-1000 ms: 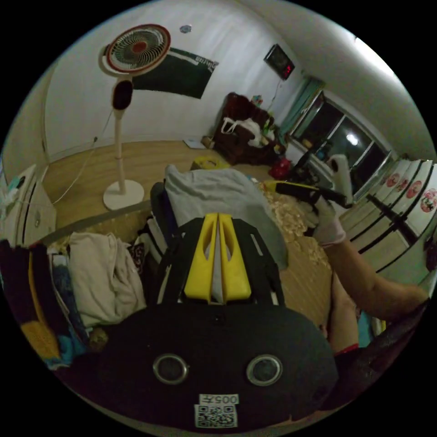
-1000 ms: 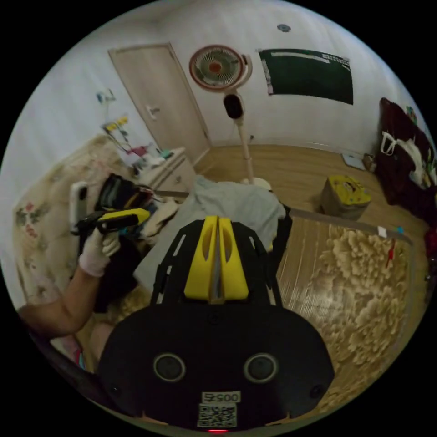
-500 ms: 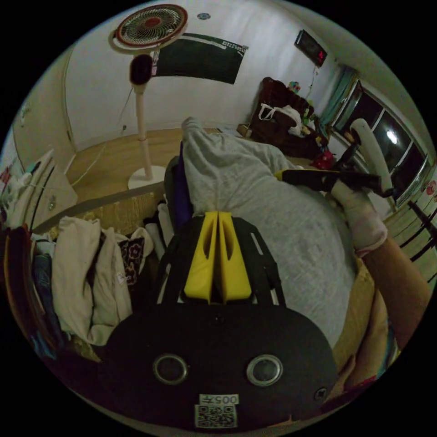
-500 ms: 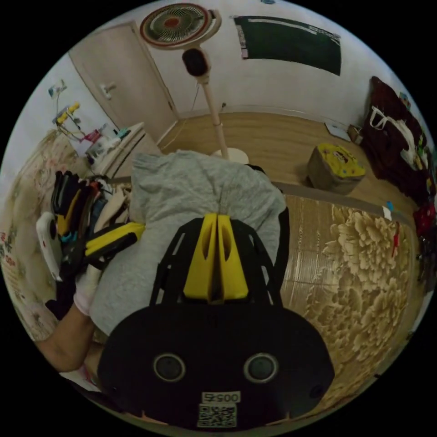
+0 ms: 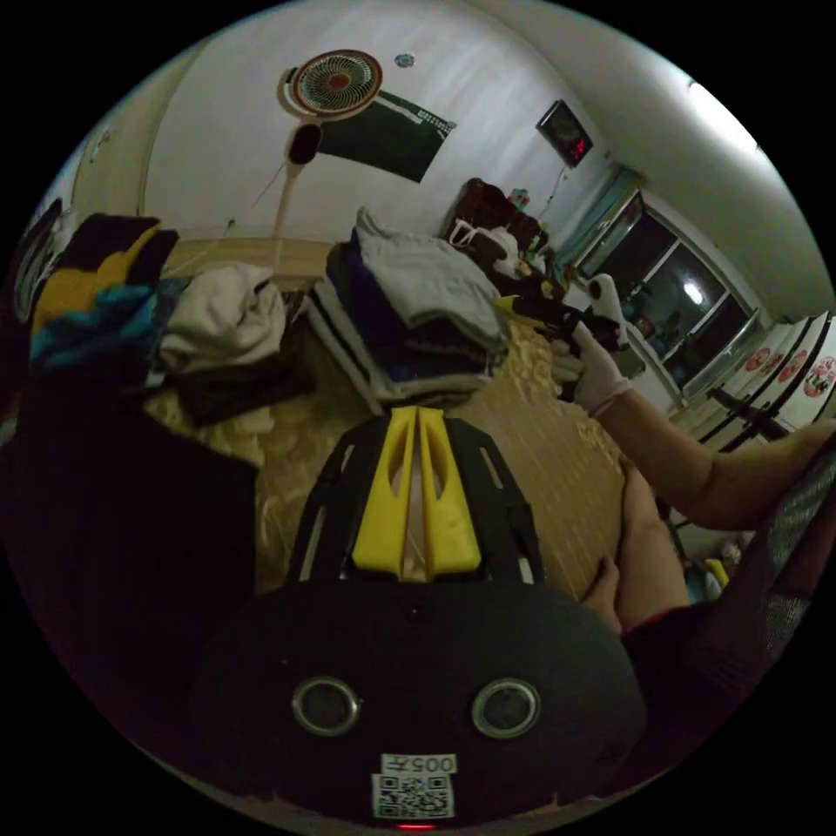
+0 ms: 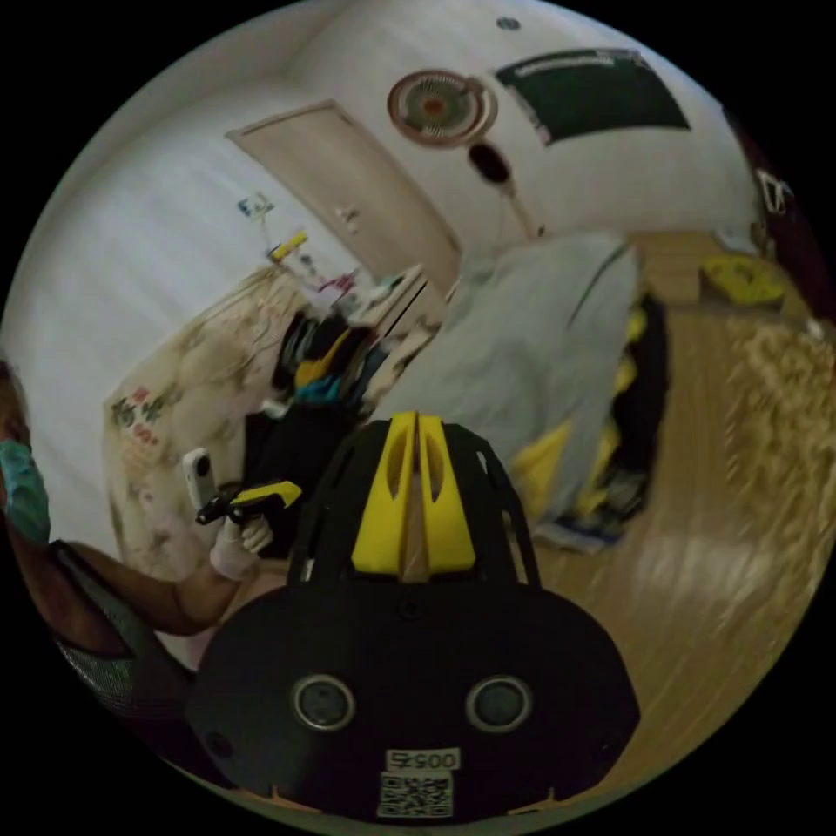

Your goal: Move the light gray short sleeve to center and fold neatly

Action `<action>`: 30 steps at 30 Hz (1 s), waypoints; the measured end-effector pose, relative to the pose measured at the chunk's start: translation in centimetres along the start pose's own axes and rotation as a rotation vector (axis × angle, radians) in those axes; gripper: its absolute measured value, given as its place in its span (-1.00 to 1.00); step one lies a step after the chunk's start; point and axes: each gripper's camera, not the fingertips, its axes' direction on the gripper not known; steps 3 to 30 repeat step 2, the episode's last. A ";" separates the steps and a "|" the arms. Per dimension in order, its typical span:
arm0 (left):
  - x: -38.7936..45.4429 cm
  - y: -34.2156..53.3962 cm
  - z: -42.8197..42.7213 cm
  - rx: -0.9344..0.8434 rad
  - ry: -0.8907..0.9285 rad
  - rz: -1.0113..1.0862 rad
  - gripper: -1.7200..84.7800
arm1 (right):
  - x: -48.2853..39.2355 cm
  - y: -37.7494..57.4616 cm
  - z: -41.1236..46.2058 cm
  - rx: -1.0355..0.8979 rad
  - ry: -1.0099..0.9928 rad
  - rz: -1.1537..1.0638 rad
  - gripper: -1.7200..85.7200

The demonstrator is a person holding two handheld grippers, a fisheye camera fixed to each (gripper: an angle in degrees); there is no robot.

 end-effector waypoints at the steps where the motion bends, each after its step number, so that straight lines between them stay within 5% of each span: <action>1: 0.4 1.5 -1.0 -0.002 -0.013 0.001 -0.96 | -0.4 1.9 1.6 -0.034 -0.034 0.020 -0.98; 30: 1.2 4.5 -2.9 -0.003 -0.051 0.007 -0.95 | -0.9 3.7 3.1 -0.065 -0.081 0.045 -0.98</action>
